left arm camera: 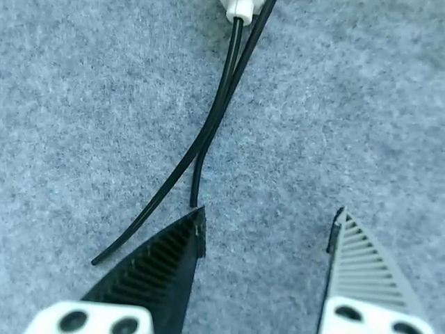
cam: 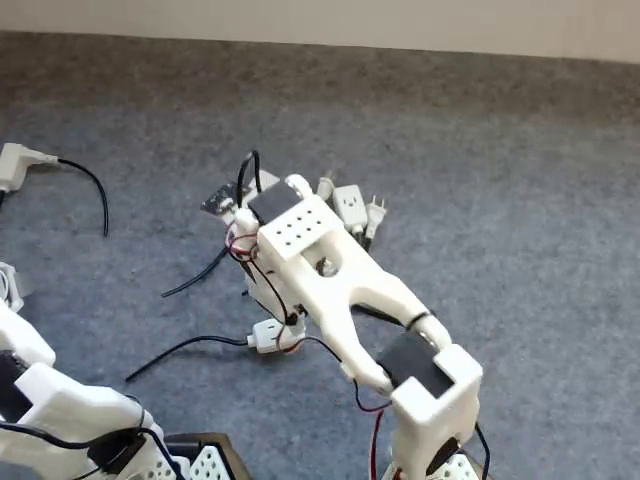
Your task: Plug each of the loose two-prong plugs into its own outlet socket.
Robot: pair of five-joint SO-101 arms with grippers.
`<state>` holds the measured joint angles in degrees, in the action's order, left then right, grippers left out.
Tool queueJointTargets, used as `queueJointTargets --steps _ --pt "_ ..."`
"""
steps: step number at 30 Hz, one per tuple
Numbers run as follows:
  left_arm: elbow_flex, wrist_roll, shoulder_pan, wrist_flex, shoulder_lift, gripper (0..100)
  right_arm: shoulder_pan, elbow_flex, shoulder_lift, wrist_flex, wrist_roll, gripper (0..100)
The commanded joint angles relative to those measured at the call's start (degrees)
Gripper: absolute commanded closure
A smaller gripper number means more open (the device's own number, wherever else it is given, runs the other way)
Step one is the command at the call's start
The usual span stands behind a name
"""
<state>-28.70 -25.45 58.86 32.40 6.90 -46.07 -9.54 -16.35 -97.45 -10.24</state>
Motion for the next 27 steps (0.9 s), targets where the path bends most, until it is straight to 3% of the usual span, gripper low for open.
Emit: queueJointTargets --steps 1,21,27 --pt "0.22 -0.53 -0.31 -0.88 -0.31 71 0.4 -6.2 -1.19 -3.12 0.97 99.1" --pt "0.13 -0.44 -0.31 -2.37 -0.31 71 3.03 -3.65 -2.95 -3.3 0.88 99.1" --pt "0.13 -0.44 -0.22 -2.29 -0.4 71 2.95 2.07 -2.95 1.98 0.97 99.1"
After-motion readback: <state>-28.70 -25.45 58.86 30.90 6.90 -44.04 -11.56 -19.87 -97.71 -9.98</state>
